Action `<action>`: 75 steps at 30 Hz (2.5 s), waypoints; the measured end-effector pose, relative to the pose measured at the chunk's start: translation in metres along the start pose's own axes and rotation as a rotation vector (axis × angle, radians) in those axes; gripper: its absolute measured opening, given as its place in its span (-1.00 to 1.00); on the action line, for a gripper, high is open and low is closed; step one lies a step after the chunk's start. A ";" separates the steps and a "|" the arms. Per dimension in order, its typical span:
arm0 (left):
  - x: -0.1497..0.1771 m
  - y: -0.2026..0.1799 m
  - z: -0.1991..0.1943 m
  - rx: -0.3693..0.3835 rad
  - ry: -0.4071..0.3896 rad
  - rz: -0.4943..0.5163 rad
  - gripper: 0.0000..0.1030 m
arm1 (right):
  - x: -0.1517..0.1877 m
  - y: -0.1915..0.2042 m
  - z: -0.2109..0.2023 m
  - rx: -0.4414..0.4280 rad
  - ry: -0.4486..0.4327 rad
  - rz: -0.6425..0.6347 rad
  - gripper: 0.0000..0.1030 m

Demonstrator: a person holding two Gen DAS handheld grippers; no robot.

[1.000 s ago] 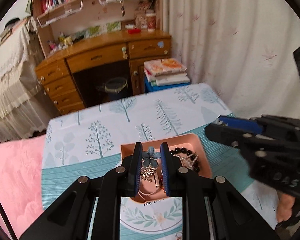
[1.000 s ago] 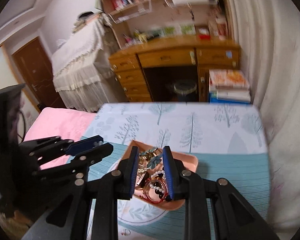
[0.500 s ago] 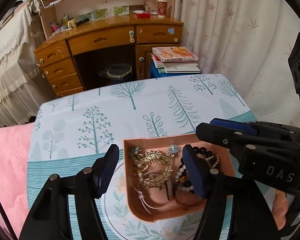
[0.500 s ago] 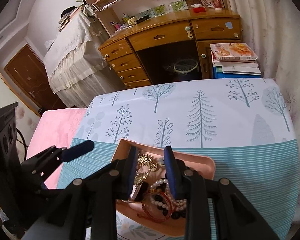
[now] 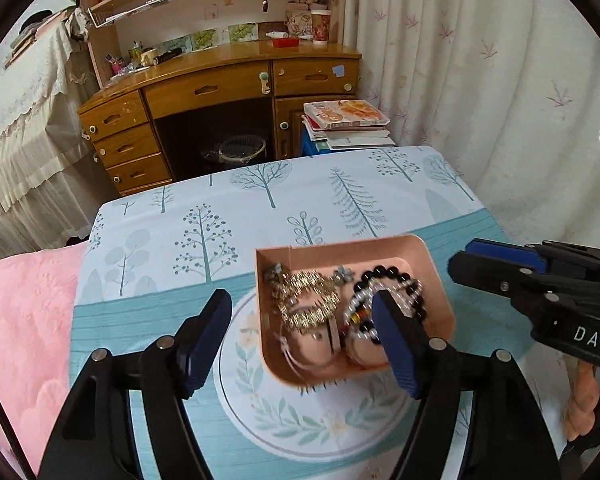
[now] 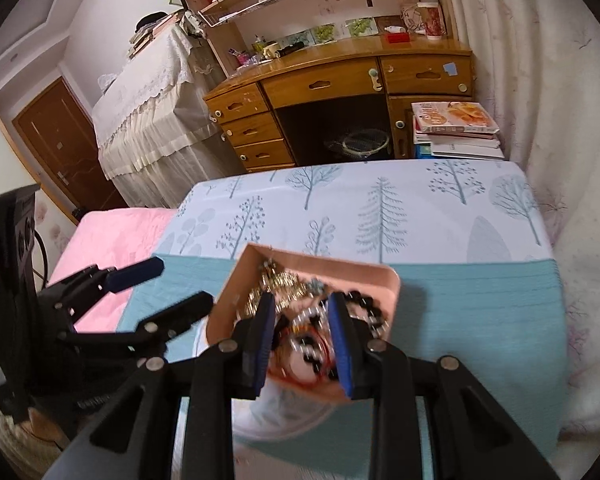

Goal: Organize jewelry
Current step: 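Move the left tool to the red-stone ring while the right tool reaches the pink-stone ring, then close the left tool on the red-stone ring while the right tool grasps the pink-stone ring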

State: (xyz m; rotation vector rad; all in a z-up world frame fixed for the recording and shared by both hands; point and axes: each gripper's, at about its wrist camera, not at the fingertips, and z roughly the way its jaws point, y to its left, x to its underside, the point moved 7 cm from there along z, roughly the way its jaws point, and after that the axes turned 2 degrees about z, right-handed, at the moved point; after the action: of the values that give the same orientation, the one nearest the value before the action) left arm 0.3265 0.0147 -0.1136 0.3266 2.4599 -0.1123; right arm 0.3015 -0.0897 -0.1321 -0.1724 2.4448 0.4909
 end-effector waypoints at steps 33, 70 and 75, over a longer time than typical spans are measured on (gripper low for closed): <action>0.164 -0.070 -0.031 0.047 -0.017 0.103 0.46 | 0.211 -0.060 -0.067 0.072 0.060 -0.111 -0.47; 0.186 -0.067 0.005 0.132 0.066 0.078 0.42 | 0.232 -0.065 -0.052 0.074 0.126 -0.426 -0.70; 0.185 -0.066 0.007 0.126 0.069 0.081 0.37 | 0.230 -0.066 -0.051 0.088 0.122 -0.417 -0.71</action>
State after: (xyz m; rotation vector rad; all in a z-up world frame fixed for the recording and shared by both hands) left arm 0.1727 -0.0117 -0.2335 0.4924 2.5095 -0.2257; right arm 0.1061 -0.1715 -0.2550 -0.6746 2.4484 0.1924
